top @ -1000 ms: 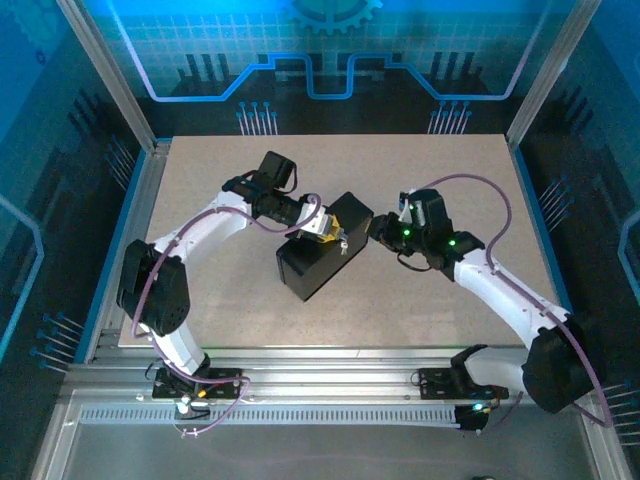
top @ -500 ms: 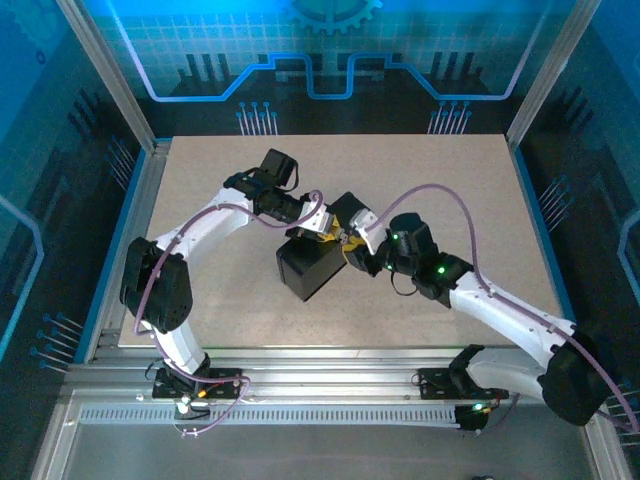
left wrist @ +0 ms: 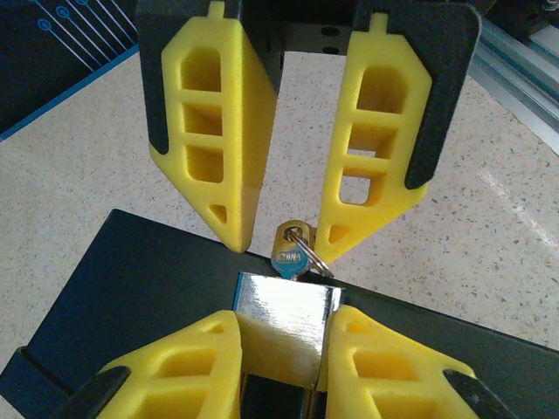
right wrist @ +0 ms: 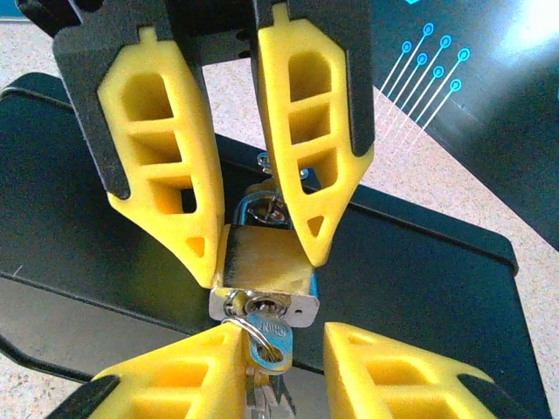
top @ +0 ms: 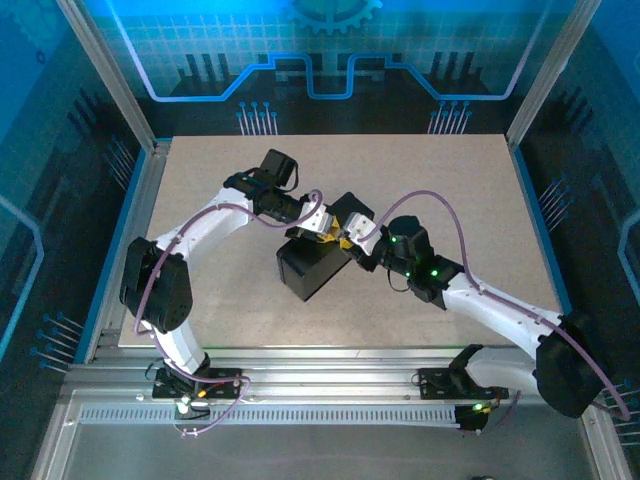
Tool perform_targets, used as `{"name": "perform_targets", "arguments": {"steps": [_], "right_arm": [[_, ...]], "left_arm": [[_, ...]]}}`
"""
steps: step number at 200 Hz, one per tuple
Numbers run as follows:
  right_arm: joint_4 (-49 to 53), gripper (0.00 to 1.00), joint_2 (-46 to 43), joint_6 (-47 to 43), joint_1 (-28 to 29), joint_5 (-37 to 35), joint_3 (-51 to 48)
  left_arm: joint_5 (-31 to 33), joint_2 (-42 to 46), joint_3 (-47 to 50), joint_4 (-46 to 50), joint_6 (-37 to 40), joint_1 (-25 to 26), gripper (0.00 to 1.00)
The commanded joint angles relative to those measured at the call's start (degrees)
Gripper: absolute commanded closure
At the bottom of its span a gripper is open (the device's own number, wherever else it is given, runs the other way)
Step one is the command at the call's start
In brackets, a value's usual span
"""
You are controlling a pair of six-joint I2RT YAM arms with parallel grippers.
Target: Unlock a padlock with a key
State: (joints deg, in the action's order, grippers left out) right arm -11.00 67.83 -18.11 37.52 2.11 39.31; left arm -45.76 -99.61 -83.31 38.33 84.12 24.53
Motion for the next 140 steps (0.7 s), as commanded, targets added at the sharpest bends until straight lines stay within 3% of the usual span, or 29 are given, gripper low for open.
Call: {"name": "perform_targets", "arguments": {"steps": [1,21,68,75,91,140], "right_arm": [[-3.2,0.71,-1.0,-1.8,0.6,-1.2,0.2],[-2.4,0.75,0.2,-3.0,1.3,-1.1,1.0],[-1.7,1.0,0.8,-1.3,1.3,-0.5,1.9],[-1.0,1.0,0.3,0.6,0.6,0.4,2.2],[1.4,1.0,-0.6,8.2,-2.3,4.1,3.6],[6.4,1.0,-1.3,43.0,-8.5,16.8,9.1]], "left_arm": [[-4.7,0.1,-2.0,2.8,1.7,0.4,0.85],[-4.8,0.3,-2.0,2.9,1.7,0.4,0.85],[-4.6,0.4,-1.7,2.9,1.7,0.4,0.85],[-4.5,0.5,-1.5,2.7,1.7,0.4,0.86],[-4.2,0.7,-1.1,1.6,1.4,0.4,0.86],[-4.2,0.9,-0.7,0.9,1.3,0.4,0.86]]}}
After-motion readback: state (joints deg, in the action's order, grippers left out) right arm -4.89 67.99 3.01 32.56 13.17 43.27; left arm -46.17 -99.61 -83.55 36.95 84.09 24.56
